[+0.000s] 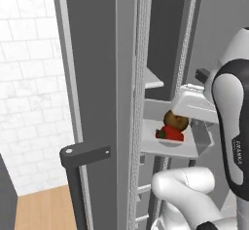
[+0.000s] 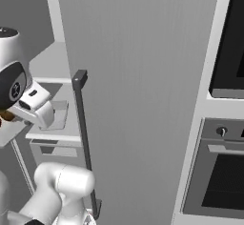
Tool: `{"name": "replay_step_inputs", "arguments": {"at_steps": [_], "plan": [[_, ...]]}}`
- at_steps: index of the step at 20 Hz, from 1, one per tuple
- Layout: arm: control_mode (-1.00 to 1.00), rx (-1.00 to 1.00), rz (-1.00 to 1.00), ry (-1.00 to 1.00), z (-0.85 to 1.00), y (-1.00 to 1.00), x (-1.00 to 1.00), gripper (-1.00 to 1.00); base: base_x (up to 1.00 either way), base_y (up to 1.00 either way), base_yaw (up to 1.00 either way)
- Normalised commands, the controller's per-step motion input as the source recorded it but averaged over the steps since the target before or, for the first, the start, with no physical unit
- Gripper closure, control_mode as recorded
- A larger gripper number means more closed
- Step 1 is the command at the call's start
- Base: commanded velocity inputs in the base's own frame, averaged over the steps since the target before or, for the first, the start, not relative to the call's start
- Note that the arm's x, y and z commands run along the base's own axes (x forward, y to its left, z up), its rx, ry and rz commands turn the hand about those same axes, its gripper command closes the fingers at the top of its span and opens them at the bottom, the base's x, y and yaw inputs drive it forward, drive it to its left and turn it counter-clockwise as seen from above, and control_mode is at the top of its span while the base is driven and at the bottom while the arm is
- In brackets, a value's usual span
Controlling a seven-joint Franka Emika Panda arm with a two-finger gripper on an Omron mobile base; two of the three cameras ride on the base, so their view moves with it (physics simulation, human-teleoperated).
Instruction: Take the meat container that has the fish and place it on the second highest rack of the freezer. Then take the vegetable container that has the bell pepper and mushroom and place it on the highest rack of the freezer.
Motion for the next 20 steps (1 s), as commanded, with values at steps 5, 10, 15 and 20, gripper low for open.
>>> {"name": "replay_step_inputs", "arguments": {"at_steps": [5, 10, 15, 20], "plan": [[-1.00, 0.04, -0.52, 0.01, 0.20, 0.01, 0.15, 1.00, 0.00, 0.00, 0.00], [-1.00, 0.01, -0.50, -0.08, 0.32, 0.32, 0.22, 1.00, 0.00, 0.00, 0.00], [-1.00, 0.00, -0.44, -0.07, 0.15, 0.55, 0.85, 1.00, 0.00, 0.00, 0.00], [-1.00, 0.00, -0.29, -0.01, 0.00, 0.31, 1.00, 1.00, 0.00, 0.00, 0.00]]}}
